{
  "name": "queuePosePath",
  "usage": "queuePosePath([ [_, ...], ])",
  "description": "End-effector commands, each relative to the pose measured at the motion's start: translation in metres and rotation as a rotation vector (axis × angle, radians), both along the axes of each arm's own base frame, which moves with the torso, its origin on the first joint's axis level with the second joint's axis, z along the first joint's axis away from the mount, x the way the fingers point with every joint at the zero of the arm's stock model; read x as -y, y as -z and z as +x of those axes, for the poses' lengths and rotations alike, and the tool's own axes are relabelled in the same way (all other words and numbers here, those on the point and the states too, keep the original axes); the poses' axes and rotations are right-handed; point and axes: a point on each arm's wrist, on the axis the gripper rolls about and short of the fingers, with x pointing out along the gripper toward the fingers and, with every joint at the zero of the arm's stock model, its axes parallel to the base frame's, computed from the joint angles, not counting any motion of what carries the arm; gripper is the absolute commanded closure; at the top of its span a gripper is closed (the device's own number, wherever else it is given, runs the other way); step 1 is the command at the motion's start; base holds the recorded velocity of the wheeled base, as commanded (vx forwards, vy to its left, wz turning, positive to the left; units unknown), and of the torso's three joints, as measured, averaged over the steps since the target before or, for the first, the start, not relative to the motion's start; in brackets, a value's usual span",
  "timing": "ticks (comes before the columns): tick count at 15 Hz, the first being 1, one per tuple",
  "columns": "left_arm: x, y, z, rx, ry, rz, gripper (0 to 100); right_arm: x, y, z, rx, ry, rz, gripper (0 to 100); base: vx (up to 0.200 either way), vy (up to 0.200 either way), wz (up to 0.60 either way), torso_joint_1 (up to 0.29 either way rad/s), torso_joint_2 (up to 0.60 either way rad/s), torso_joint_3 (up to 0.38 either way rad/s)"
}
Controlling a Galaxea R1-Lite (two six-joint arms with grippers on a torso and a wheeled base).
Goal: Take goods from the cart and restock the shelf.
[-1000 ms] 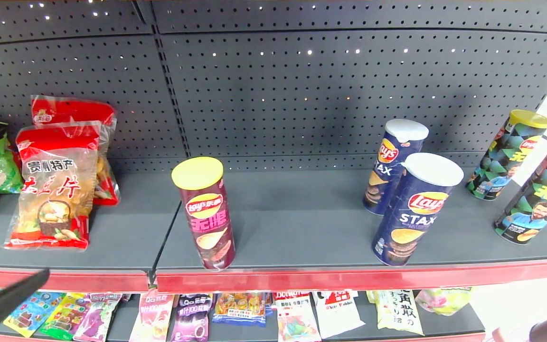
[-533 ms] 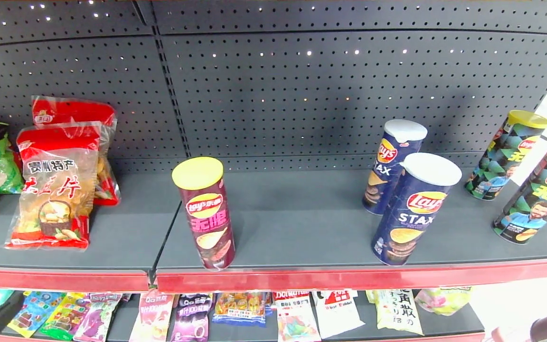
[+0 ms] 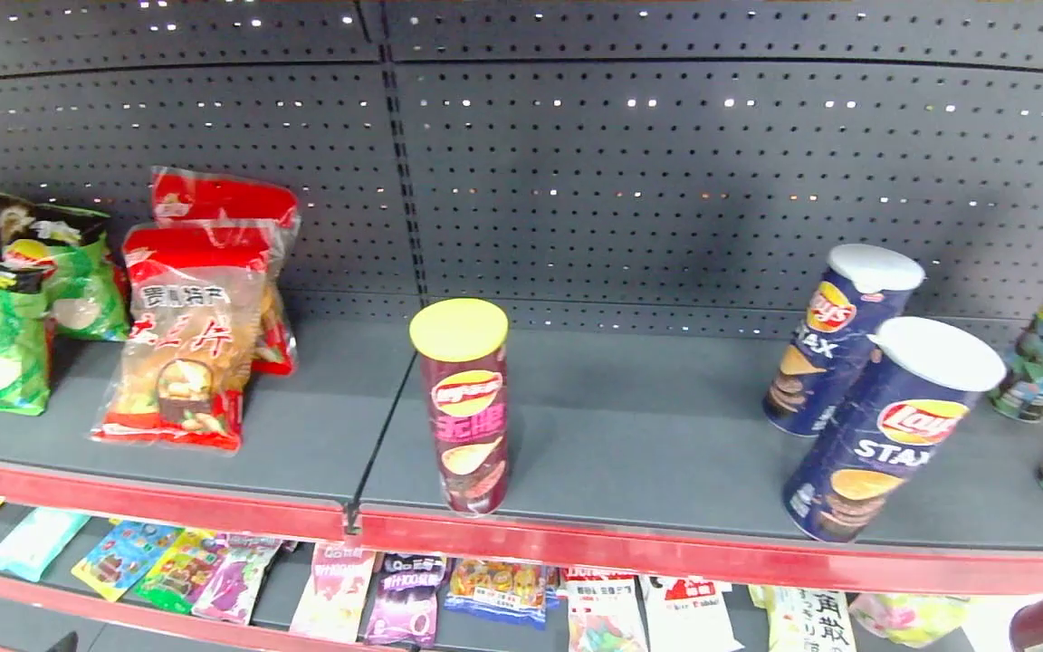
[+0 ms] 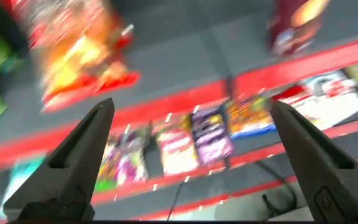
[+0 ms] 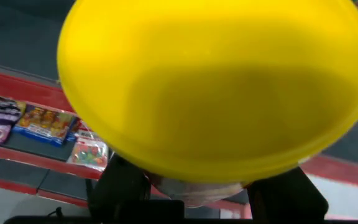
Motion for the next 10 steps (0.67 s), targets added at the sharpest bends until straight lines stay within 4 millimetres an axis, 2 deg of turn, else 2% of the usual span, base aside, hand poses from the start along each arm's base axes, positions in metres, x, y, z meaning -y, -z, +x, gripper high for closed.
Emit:
queuePosePath([
  [1, 0.0, 0.009, -0.004, -0.001, 0.001, 0.002, 0, 0.0, 0.0, 0.001, -0.006, -0.004, -0.002, 100, 0.0, 0.0, 0.6, 0.007, 0.0, -0.007],
  [5, -0.002, 0.041, -0.024, 0.044, 0.008, -0.004, 0, -0.003, -0.02, 0.005, 0.023, -0.16, 0.018, 100, 0.0, 0.0, 0.0, 0.0, 0.0, 0.0],
  [7, -0.003, 0.072, -0.04, 0.117, 0.015, -0.014, 0, -0.009, -0.044, 0.024, -0.002, -0.254, 0.027, 100, 0.0, 0.0, 0.0, 0.0, 0.0, 0.0],
  [8, -0.003, 0.079, -0.041, 0.11, 0.007, -0.025, 0, -0.012, -0.052, 0.031, -0.013, -0.32, 0.036, 100, 0.0, 0.0, 0.0, 0.0, 0.0, 0.0],
  [10, -0.003, 0.077, -0.041, 0.103, -0.007, -0.093, 0, -0.018, -0.061, 0.043, -0.036, -0.394, 0.041, 100, 0.0, 0.0, 0.0, 0.0, 0.0, 0.0],
])
